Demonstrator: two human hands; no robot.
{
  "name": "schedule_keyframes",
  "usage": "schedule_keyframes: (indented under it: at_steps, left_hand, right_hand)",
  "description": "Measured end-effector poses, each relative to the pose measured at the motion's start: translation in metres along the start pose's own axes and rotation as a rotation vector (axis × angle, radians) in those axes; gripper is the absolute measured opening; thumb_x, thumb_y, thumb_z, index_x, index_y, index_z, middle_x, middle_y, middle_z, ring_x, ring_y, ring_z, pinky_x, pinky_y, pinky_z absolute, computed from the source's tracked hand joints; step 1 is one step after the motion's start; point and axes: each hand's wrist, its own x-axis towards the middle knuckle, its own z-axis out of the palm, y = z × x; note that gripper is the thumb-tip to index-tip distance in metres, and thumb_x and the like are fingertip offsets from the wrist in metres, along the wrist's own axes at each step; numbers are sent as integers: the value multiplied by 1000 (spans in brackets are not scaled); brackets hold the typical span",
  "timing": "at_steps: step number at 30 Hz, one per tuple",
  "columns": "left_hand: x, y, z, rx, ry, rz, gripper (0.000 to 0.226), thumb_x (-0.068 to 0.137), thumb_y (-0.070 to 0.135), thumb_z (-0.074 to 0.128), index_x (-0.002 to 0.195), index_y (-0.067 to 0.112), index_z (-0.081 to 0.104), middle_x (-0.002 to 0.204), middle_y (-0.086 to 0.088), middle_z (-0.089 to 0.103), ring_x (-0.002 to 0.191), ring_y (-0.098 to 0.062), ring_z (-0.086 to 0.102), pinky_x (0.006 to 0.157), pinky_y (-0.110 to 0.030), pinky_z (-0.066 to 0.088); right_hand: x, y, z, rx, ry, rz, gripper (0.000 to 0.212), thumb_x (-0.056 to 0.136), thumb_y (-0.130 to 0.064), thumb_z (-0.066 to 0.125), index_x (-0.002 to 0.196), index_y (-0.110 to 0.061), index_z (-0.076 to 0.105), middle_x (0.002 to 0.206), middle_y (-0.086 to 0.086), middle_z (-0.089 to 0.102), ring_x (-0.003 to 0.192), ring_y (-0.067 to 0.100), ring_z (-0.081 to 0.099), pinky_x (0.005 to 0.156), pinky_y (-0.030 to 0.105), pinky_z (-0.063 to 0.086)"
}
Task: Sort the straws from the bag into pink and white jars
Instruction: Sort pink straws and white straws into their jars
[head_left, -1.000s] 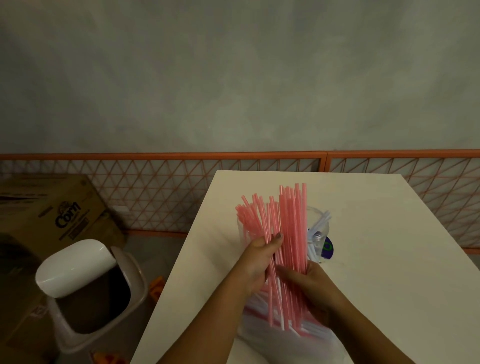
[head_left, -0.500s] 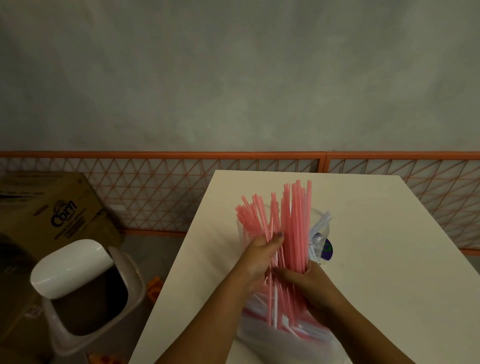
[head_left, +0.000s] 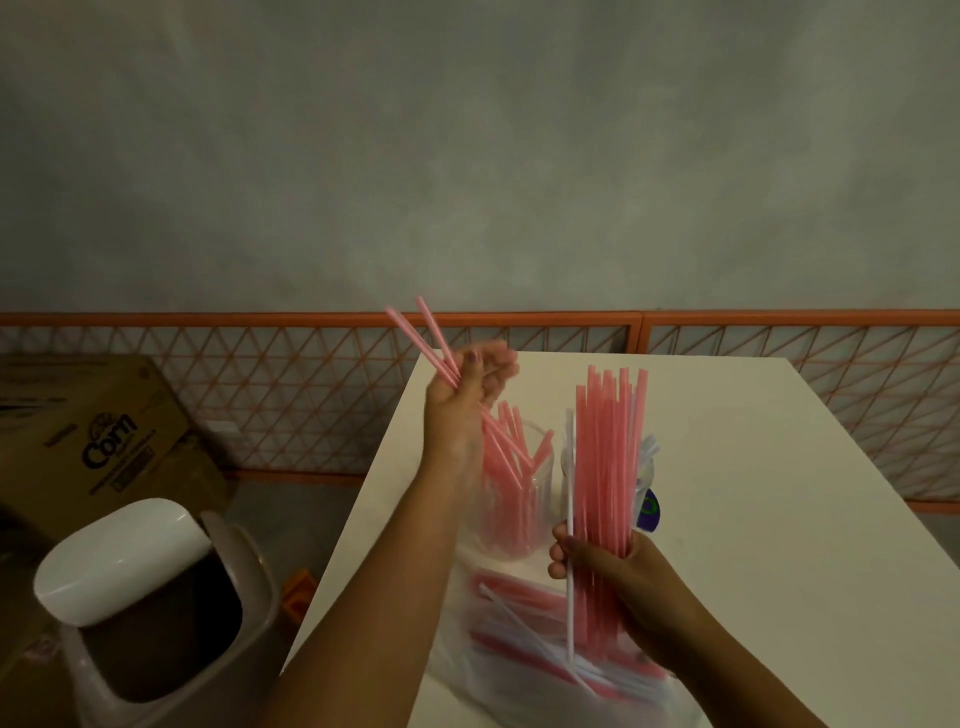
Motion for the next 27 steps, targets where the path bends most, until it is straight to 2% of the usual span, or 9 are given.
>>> schedule_keyframes:
  at_steps: [4, 8, 12, 16, 21, 23, 24, 25, 27]
  left_hand:
    - [24, -4, 4, 144, 40, 154, 30, 96, 16, 47, 82, 31, 69, 84, 14, 71, 90, -7, 64, 93, -27, 46]
    - [29, -25, 3, 265, 53, -2, 28, 95, 13, 50, 84, 30, 69, 92, 11, 69, 99, -10, 64, 95, -29, 46]
    - [27, -44, -3, 405, 52, -126, 22, 93, 9, 52, 86, 23, 66, 90, 2, 70, 93, -15, 67, 94, -36, 51]
    - [29, -46, -2, 493, 68, -111, 12, 87, 10, 61, 96, 17, 65, 94, -1, 69, 93, -18, 67, 83, -29, 53]
    - [23, -41, -2, 584, 142, 96, 31, 90, 14, 59, 118, 21, 51, 104, 0, 67, 95, -14, 65, 68, -11, 46]
    - [17, -38, 0, 707, 173, 260, 45, 93, 15, 53, 134, 20, 36, 121, -4, 61, 109, -17, 60, 82, -14, 46]
    - [17, -38, 2, 859, 181, 349, 53, 94, 15, 51, 141, 20, 28, 131, -6, 55, 119, -19, 54, 95, -23, 44]
    - [15, -38, 5, 1043, 156, 398, 58, 95, 16, 48, 145, 20, 20, 141, -8, 47, 128, -21, 46, 108, -36, 34]
    - [15, -39, 9, 1401, -43, 284, 57, 99, 26, 38, 148, 19, 11, 152, -7, 31, 141, -20, 27, 116, -48, 6]
  right_hand:
    - [-2, 0, -5, 11, 11, -11, 19, 86, -1, 57, 105, 3, 61, 78, 13, 69, 75, 25, 68, 70, 27, 55]
    - [-2, -1, -10, 5, 20, 7, 21, 87, -2, 58, 107, 1, 60, 81, 15, 70, 78, 26, 68, 71, 27, 55]
    - [-1, -1, -14, 9, 55, 0, 22, 86, -1, 57, 109, 0, 60, 83, 16, 70, 80, 28, 68, 72, 30, 55]
    - [1, 2, -15, 1, 85, 3, 24, 87, -2, 58, 110, -4, 60, 85, 16, 71, 80, 28, 69, 71, 29, 55]
    - [3, 3, -12, 21, 59, 25, 26, 85, -4, 61, 111, -5, 60, 89, 16, 71, 80, 28, 69, 67, 25, 55]
    - [3, 1, -12, 26, 47, 18, 29, 82, -8, 67, 110, -4, 62, 88, 14, 71, 79, 28, 69, 67, 26, 55]
    - [3, 1, -13, 26, 45, 11, 34, 77, -12, 70, 109, -4, 62, 87, 13, 71, 78, 27, 69, 67, 26, 55]
    - [2, 0, -13, 23, 47, 3, 37, 74, -13, 72, 109, -4, 63, 86, 13, 71, 77, 27, 69, 66, 25, 55]
    - [1, 0, -15, 23, 67, -18, 32, 76, -10, 72, 107, -3, 64, 84, 11, 72, 74, 24, 68, 65, 25, 55]
